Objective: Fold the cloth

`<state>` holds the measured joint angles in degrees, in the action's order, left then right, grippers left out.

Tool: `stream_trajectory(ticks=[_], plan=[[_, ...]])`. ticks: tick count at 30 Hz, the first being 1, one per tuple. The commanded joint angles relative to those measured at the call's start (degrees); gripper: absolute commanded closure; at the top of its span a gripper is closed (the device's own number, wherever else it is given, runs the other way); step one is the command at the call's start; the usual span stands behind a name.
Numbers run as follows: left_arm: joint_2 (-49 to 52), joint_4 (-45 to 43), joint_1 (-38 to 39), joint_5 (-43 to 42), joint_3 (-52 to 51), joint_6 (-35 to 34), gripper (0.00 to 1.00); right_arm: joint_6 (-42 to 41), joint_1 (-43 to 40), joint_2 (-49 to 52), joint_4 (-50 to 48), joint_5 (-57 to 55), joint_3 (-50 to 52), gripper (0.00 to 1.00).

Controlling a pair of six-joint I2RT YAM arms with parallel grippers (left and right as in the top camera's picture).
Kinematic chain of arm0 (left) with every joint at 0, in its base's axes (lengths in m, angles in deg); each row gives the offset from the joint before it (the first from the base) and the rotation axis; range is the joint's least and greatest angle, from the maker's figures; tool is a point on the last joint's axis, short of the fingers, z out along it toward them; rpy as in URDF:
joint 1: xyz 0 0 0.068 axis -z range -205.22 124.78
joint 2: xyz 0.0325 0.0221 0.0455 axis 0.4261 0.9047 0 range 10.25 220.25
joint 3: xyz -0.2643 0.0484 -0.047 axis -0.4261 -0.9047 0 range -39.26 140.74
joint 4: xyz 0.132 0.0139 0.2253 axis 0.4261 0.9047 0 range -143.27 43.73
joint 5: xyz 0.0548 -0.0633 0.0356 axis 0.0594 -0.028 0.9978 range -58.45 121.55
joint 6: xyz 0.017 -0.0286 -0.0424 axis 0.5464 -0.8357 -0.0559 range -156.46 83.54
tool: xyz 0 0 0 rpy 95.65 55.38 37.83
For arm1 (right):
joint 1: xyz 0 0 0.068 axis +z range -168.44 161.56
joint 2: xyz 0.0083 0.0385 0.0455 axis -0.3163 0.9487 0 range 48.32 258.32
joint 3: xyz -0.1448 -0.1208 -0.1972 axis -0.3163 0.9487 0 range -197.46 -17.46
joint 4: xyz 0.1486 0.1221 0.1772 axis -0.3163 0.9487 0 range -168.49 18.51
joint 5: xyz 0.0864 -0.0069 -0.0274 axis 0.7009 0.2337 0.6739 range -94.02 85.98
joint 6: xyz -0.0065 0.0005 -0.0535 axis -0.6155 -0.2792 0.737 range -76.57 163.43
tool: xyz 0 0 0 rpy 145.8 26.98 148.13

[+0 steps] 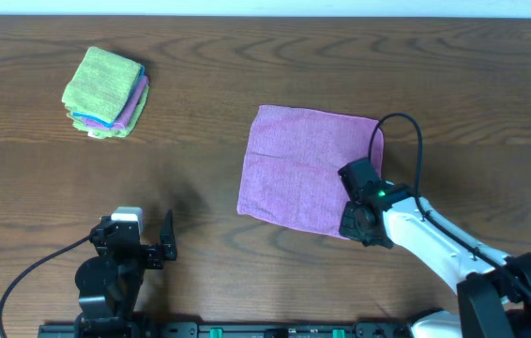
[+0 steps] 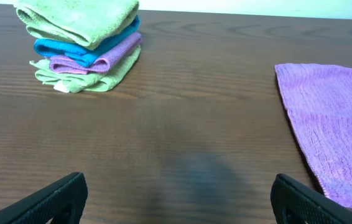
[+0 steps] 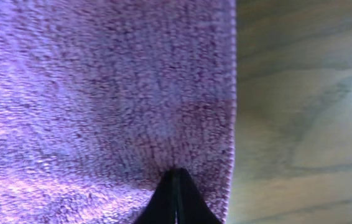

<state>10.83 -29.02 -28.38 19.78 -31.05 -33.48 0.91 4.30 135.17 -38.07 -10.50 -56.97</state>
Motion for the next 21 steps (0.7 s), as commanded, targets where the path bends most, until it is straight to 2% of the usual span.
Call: stream_trajectory(ticks=[1, 2, 7, 8, 12, 15, 21], plan=[[-0.33, 0.44, 0.13, 0.13, -1.07, -0.22, 0.04, -1.99, 0.04, 1.77, 2.01, -2.54, 0.98, 0.82], [-0.33, 0.44, 0.13, 0.13, -1.07, -0.22, 0.05, -1.97, 0.07, 1.49, 2.82, -2.54, 0.24, 0.80], [-0.33, 0.44, 0.13, 0.13, -1.07, -0.22, 0.05, 2.03, 0.07, -2.05, 6.01, -2.54, -4.07, 0.57], [-0.33, 0.44, 0.13, 0.13, -1.07, -0.22, 0.05, 2.99, 0.07, -3.76, 7.21, -2.54, -5.40, 0.48], [-0.33, 0.44, 0.13, 0.13, -1.07, -0.22, 0.05, 3.65, 0.07, -9.77, 12.09, -2.54, -8.74, 0.40], [-0.33, 0.44, 0.13, 0.15, -1.07, -0.22, 0.05, 3.89, 0.07, -15.15, 15.56, -2.51, -10.64, 0.39], [-0.33, 0.44, 0.13, 0.13, -1.07, -0.22, 0.05, 5.68, 0.07, -28.37, 20.70, 4.42, -12.17, 0.46]])
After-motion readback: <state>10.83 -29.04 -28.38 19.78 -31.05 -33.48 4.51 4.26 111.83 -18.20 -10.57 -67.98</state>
